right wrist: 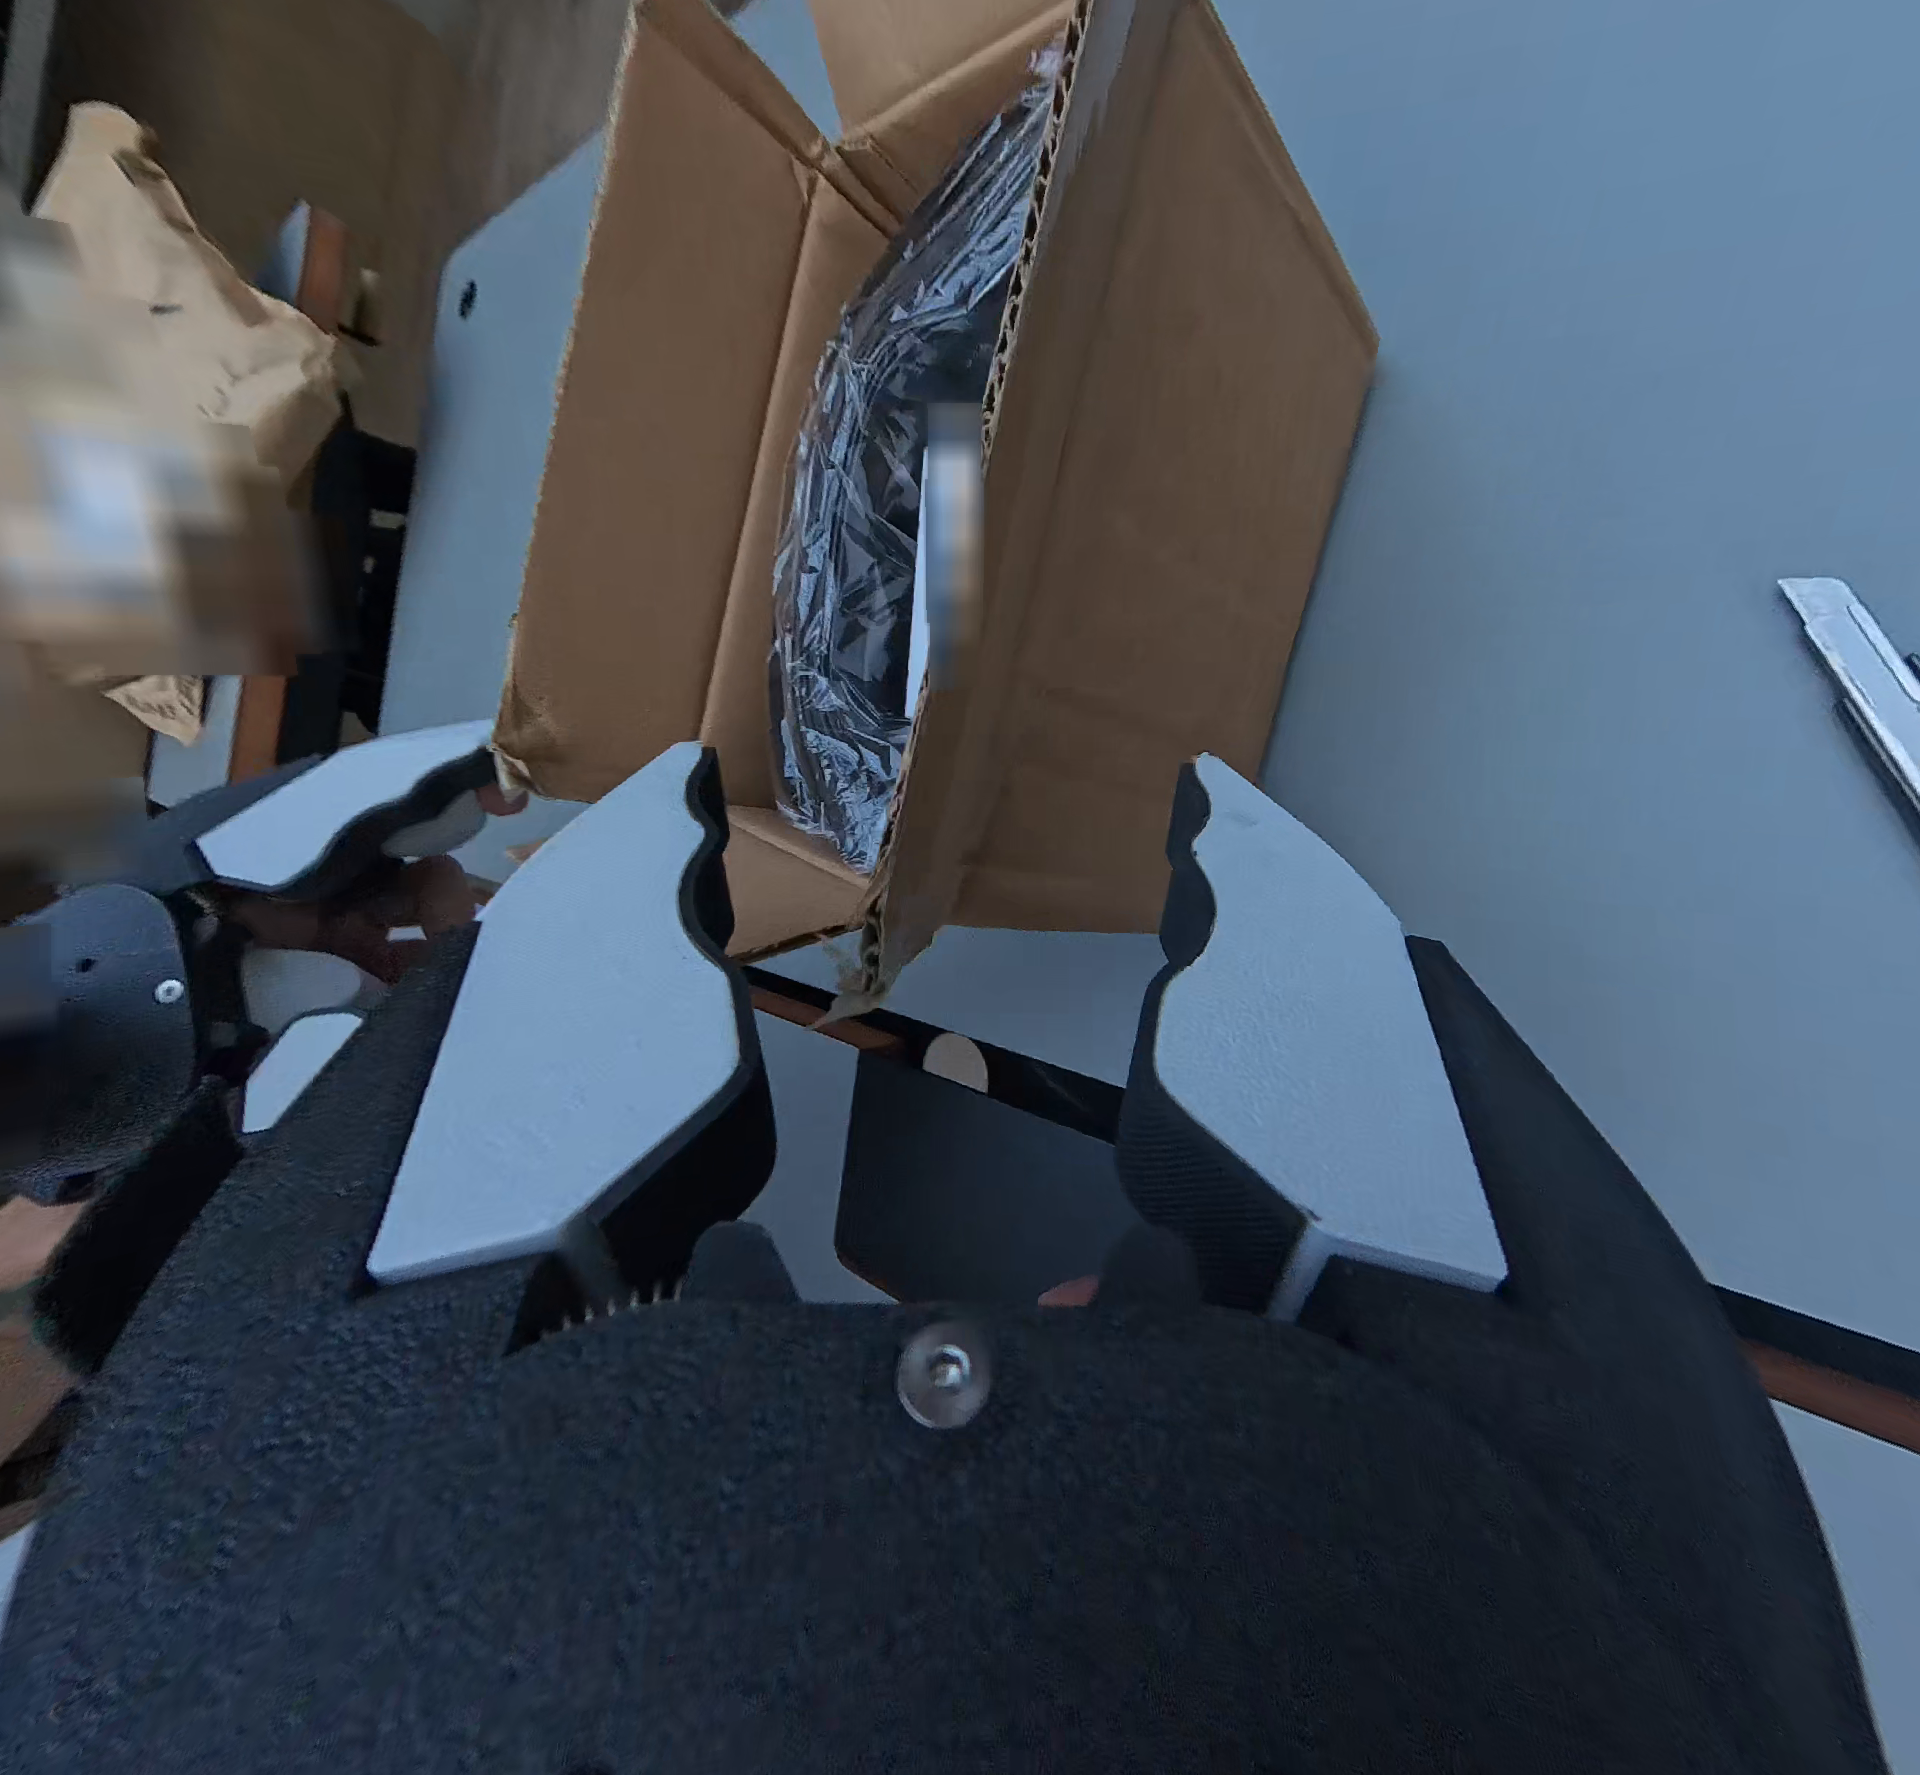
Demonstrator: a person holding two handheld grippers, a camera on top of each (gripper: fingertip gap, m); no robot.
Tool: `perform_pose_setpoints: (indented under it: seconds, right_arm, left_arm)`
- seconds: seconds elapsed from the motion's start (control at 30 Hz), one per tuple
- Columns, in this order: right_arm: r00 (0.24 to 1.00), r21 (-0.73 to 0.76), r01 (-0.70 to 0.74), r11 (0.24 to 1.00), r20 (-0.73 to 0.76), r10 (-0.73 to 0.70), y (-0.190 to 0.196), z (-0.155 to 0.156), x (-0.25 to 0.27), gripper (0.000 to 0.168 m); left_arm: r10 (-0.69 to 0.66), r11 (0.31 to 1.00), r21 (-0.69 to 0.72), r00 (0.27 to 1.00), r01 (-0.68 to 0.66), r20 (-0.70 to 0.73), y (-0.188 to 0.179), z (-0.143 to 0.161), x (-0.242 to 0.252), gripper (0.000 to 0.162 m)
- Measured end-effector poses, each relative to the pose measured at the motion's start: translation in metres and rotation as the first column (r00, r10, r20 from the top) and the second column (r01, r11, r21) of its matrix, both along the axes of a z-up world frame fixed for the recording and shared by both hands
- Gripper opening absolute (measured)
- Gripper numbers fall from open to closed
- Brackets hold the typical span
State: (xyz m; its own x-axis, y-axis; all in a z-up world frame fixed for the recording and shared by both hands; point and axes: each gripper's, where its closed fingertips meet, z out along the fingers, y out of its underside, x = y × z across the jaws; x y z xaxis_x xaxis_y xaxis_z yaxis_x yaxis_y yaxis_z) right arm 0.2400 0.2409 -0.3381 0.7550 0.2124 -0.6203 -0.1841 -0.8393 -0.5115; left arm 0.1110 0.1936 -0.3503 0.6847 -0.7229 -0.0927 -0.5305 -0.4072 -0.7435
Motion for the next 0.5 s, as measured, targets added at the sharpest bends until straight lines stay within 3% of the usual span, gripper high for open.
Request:
perform_pose_setpoints:
  seconds: [0.07, 0.1, 0.13, 0.17, 0.33, 0.5]
  right_arm:
    - [0.996, -0.049, -0.058, 0.997, 0.065, 0.061, 0.001, -0.009, -0.006, 0.062]
    - [0.992, -0.066, -0.084, 0.994, 0.092, 0.09, -0.001, -0.013, -0.009, 0.045]
    - [0.986, -0.063, -0.101, 0.993, 0.128, 0.109, -0.002, -0.016, -0.01, 0.017]
    - [0.979, -0.05, -0.11, 0.993, 0.169, 0.117, -0.002, -0.018, -0.009, 0.006]
    - [0.962, -0.021, -0.066, 0.998, 0.264, 0.069, 0.01, -0.023, 0.006, 0.003]
    - [0.955, -0.005, -0.052, 0.999, 0.291, 0.051, 0.057, -0.024, 0.035, 0.003]
  left_arm:
    - [-0.007, 0.998, 0.054, 0.998, 0.011, -0.064, 0.019, -0.002, 0.009, 0.059]
    - [-0.005, 0.998, 0.066, 0.995, 0.011, -0.095, 0.027, -0.007, 0.013, 0.052]
    - [0.003, 0.998, 0.065, 0.992, 0.006, -0.126, 0.034, -0.015, 0.015, 0.042]
    - [-0.019, 0.998, 0.051, 0.99, 0.026, -0.141, 0.036, -0.022, 0.019, 0.039]
    - [-0.073, 0.991, 0.102, 0.992, 0.083, -0.099, 0.047, -0.024, 0.04, 0.028]
    - [-0.077, 0.992, 0.09, 0.993, 0.085, -0.092, 0.097, -0.023, 0.07, 0.026]
